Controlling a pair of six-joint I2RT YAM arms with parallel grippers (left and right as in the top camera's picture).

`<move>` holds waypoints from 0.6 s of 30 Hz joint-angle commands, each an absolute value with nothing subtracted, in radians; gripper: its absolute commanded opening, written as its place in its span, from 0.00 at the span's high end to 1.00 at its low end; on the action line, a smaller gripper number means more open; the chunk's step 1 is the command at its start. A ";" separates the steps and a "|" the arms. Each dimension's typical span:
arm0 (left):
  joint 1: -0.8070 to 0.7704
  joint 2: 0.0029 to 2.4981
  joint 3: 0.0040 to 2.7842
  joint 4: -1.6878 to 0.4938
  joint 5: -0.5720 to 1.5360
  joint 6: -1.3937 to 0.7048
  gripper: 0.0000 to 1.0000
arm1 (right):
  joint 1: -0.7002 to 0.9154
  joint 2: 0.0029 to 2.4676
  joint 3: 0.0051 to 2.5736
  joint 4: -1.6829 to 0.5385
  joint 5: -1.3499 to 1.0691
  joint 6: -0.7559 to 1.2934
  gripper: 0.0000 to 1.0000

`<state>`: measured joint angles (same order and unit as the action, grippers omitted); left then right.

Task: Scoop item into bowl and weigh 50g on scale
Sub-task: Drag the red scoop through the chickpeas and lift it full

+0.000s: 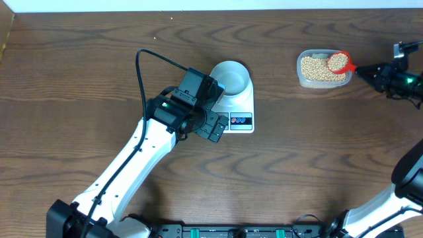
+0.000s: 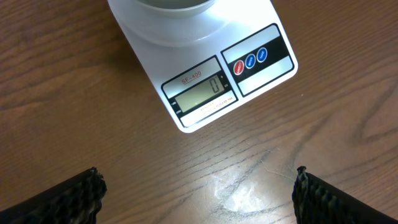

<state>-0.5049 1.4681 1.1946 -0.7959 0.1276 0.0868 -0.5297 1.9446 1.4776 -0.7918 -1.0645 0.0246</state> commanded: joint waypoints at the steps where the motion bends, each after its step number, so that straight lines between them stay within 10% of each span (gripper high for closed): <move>1: -0.500 1.463 1.198 -0.796 0.119 0.104 0.02 | -0.541 1.998 1.477 -0.767 -1.225 0.006 0.99; 18: -0.500 1.463 1.198 -0.796 0.119 0.104 0.02 | -0.453 2.014 1.477 -0.699 -1.462 0.025 0.98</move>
<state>-0.5049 1.4681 1.1946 -0.7956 0.1276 0.0868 -0.5007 2.0171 1.4769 -0.7033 -1.3834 0.0143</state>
